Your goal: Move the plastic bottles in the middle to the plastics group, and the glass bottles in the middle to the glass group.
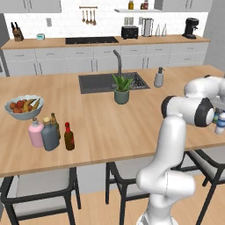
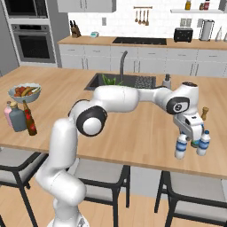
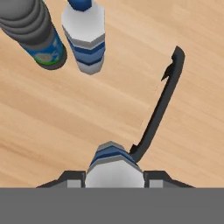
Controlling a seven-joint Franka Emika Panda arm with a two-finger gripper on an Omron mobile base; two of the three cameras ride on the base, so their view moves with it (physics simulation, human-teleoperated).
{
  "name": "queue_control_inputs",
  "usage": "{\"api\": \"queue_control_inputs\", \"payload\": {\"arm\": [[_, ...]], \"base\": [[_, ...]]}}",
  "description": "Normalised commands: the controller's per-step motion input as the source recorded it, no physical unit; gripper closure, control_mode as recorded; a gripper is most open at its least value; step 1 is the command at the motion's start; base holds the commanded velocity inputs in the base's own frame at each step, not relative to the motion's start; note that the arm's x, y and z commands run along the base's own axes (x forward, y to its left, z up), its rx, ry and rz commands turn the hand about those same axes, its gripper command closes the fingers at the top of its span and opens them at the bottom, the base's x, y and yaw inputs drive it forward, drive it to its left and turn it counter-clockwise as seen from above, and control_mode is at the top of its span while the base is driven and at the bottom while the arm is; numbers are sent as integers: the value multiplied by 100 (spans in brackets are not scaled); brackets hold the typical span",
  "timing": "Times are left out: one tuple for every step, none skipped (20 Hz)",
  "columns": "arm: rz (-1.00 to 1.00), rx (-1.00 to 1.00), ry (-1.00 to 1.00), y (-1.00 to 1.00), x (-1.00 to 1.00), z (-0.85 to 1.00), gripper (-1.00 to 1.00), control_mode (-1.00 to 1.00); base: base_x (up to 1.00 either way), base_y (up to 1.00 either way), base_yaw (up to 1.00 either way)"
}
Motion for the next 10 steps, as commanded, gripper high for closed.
{"api": "queue_control_inputs", "payload": {"arm": [[0,0,0,-11,19,-4,100,-100],[0,0,0,-14,18,-7,100,-100],[0,0,0,-10,16,-11,100,-100],[0,0,0,-6,14,-14,100,-100],[0,0,0,-3,13,-18,100,-100],[0,0,0,0,11,-19,100,-100],[0,0,0,0,10,-18,100,-100],[0,0,0,0,8,-16,100,-100],[0,0,0,0,5,-14,100,-100],[0,0,0,0,3,-15,100,-100]], "base": [[0,0,0],[0,0,0],[0,0,0],[0,0,0],[0,0,0],[0,0,0],[0,0,0],[0,0,0],[0,0,0],[0,0,0]]}}
